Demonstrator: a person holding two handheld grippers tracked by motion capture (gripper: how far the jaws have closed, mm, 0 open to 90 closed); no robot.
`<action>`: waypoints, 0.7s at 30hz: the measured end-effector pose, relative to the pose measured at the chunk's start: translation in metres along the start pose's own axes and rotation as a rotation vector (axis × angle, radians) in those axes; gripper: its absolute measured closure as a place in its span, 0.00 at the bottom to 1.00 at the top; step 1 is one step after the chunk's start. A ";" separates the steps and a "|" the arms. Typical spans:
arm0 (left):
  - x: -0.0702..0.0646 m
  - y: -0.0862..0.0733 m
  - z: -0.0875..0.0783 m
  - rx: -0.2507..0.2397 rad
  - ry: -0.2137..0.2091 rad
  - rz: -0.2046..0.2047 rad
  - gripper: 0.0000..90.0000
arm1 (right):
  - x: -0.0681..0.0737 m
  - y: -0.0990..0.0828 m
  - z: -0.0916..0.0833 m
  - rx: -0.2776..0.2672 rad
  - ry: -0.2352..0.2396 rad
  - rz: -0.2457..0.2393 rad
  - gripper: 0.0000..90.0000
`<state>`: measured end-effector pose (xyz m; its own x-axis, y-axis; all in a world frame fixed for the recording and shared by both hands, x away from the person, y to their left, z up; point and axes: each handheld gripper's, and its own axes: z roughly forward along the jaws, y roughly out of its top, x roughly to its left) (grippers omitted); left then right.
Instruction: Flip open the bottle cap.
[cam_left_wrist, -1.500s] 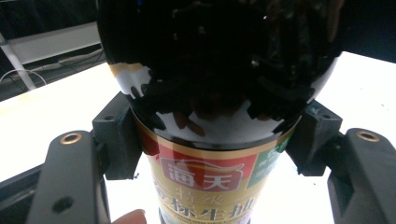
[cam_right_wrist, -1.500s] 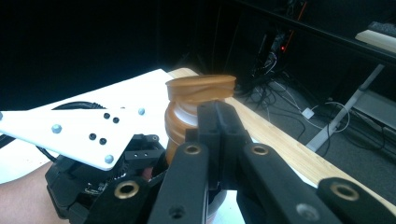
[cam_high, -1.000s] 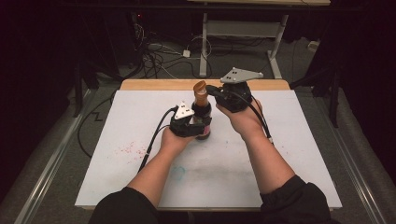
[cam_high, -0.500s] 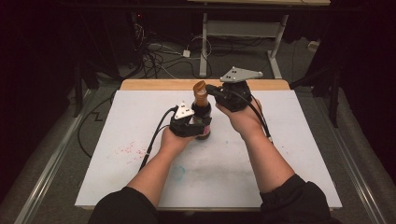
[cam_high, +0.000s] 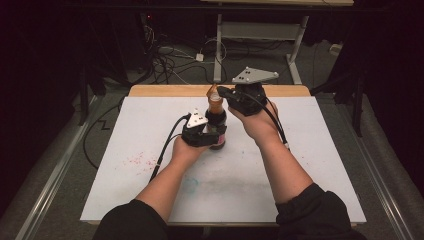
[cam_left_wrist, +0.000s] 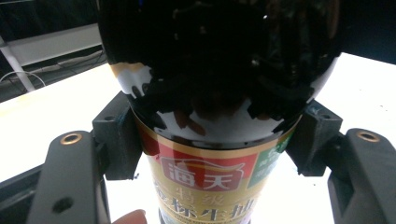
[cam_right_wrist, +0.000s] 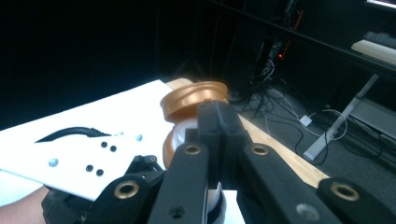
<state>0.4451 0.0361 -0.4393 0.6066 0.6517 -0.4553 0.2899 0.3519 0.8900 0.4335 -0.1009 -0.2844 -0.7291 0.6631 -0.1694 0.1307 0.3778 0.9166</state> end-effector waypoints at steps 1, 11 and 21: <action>0.000 0.000 0.000 0.000 0.000 0.002 0.33 | 0.001 0.001 0.000 -0.001 0.000 -0.003 1.00; -0.001 0.000 0.000 -0.001 0.000 0.001 0.33 | 0.008 0.014 0.008 -0.013 0.019 -0.017 1.00; -0.001 0.000 0.000 0.000 -0.001 0.001 0.33 | 0.004 0.009 0.000 -0.021 0.016 -0.004 1.00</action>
<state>0.4442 0.0358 -0.4394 0.6078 0.6514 -0.4541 0.2892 0.3511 0.8906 0.4318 -0.0942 -0.2770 -0.7401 0.6514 -0.1672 0.1141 0.3666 0.9233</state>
